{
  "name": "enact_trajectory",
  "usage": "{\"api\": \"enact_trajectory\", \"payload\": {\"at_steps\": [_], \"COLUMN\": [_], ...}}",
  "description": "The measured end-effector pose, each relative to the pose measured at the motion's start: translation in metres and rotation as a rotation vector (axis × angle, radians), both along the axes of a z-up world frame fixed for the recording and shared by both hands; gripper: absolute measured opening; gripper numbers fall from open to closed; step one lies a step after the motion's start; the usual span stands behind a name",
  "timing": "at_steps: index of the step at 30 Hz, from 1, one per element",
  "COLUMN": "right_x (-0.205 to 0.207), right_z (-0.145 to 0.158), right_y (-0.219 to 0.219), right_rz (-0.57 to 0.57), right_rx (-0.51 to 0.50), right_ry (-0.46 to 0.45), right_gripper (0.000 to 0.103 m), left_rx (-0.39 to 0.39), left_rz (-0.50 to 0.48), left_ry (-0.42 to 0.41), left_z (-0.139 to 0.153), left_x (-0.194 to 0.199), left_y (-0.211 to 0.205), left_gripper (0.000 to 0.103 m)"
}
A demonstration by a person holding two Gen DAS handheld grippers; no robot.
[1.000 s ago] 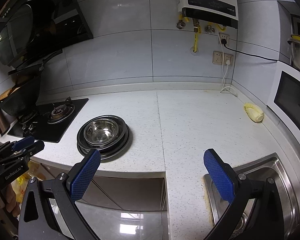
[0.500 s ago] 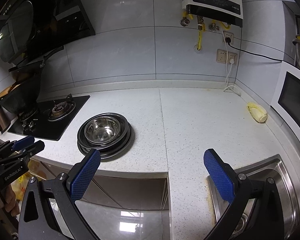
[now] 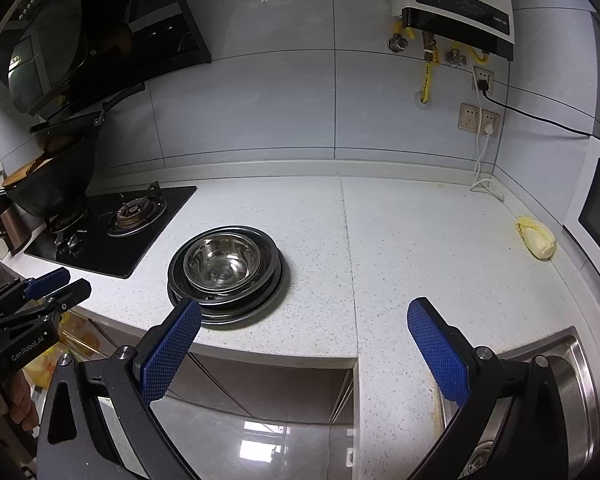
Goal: Organize plates and bowls
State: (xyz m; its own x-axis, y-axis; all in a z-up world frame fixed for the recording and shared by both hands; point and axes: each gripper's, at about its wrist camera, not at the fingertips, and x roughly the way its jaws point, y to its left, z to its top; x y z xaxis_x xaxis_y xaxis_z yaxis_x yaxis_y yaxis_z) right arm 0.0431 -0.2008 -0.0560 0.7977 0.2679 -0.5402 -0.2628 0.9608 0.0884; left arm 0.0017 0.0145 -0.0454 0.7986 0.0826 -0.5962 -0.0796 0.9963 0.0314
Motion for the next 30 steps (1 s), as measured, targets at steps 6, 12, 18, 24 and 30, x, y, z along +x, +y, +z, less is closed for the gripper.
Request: {"api": "enact_trajectory", "payload": {"at_steps": [6,12,18,24,30], "right_x": [0.004,0.01,0.015,0.019,0.021], "right_z": [-0.001,-0.004,-0.006,-0.009,-0.009], "right_y": [0.0,0.001,0.002,0.003,0.005], "right_rz": [0.0,-0.003,-0.004,-0.003,-0.003], "right_rx": [-0.001,-0.003,-0.005,-0.007,-0.009], "right_ry": [0.002,0.011,0.018,0.027,0.03], "right_gripper": [0.101,0.101,0.101,0.101,0.101], "left_rx": [0.004,0.006,0.003,0.001,-0.003], "left_rz": [-0.003,-0.013,-0.012,-0.009,-0.009], "left_ry": [0.0,0.007,0.015,0.022,0.025], "left_z": [0.0,-0.004,-0.007,-0.01,-0.011], "left_x": [0.005,0.01,0.014,0.016,0.018], "left_y": [-0.001,-0.001,0.001,0.003,0.003], "left_gripper": [0.042,0.042,0.042,0.042,0.042]}}
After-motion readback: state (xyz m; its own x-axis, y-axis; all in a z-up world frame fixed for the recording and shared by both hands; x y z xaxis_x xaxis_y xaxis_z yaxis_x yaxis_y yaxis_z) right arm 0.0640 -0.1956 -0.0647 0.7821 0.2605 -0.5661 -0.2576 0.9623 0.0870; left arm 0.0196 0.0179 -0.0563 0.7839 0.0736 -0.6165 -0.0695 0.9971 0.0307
